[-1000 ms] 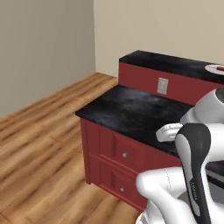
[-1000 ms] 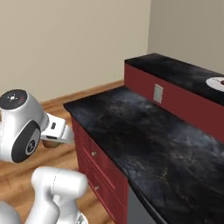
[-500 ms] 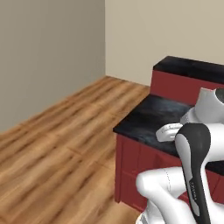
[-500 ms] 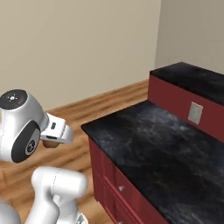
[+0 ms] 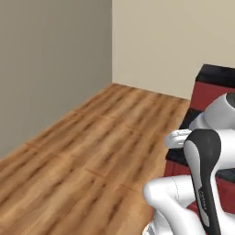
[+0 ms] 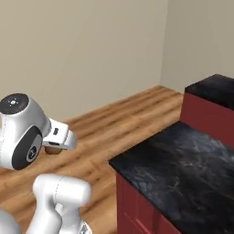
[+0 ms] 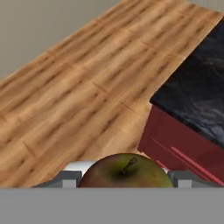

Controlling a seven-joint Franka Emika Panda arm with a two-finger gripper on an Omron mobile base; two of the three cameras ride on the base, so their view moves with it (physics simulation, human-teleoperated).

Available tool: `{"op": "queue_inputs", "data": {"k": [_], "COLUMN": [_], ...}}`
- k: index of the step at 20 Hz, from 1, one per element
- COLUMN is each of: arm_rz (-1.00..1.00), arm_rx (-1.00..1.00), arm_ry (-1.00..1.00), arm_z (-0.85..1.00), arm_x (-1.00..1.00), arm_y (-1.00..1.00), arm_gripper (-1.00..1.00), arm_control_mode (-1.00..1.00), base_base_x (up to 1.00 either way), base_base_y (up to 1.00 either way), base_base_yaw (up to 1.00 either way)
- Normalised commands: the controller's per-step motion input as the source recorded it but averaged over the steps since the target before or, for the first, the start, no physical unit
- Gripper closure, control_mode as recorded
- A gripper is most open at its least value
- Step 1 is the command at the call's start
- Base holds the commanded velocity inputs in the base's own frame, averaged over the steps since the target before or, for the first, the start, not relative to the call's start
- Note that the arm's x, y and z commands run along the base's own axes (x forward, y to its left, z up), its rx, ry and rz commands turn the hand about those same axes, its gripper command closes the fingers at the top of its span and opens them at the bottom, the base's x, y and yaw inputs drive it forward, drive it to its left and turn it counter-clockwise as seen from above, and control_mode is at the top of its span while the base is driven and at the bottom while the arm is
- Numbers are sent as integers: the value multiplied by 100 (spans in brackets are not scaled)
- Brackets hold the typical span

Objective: Pick up the apple and peach from the fridge and place one fruit on each plate on the dining counter.

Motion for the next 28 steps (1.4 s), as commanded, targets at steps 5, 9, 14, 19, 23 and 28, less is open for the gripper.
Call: {"op": "queue_inputs", "data": {"k": [5, 9, 14, 19, 23, 28], "arm_rz": [0, 0, 0, 0, 0, 0], "arm_rx": [0, 0, 0, 0, 0, 0], "arm_ry": [0, 0, 0, 0, 0, 0], "arm_z": [0, 0, 0, 0, 0, 0], "arm_x": [0, 0, 0, 0, 0, 0], "arm_y": [0, 0, 0, 0, 0, 0], "arm_gripper": [100, 100, 100, 100, 100, 100], "arm_control_mode": [100, 100, 100, 100, 100, 100], "base_base_x": [92, 100, 100, 100, 100, 100], "base_base_y": [100, 100, 88, 100, 99, 98], "base_base_yaw": [-28, -48, -62, -53, -55, -48]}}
